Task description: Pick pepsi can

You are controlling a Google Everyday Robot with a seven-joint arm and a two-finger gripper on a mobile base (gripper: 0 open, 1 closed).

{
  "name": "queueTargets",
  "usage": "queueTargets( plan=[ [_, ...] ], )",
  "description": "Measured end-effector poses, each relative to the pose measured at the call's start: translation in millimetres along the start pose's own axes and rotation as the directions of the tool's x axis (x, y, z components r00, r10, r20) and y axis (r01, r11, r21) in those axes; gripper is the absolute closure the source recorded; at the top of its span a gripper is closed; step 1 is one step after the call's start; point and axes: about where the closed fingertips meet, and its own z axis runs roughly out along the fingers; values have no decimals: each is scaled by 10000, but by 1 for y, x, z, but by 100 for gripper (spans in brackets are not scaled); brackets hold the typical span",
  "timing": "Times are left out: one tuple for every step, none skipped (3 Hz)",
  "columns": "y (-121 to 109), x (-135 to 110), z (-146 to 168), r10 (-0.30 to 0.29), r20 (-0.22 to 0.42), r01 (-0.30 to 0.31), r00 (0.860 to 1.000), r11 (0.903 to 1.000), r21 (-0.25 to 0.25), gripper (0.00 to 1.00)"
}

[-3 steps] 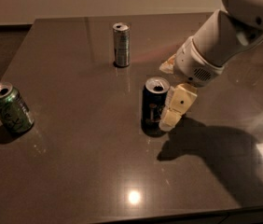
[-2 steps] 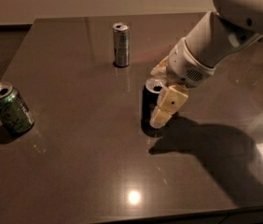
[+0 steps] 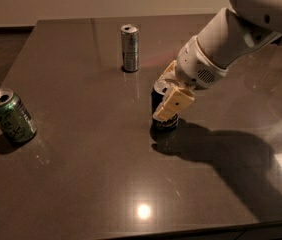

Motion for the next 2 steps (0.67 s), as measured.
queueTargets(
  plan=[
    [-5, -13, -20, -1, 60, 1, 10000, 10000, 61, 93],
    [-6, -47, -62, -475, 126, 474, 9988, 9989, 40, 100]
  ],
)
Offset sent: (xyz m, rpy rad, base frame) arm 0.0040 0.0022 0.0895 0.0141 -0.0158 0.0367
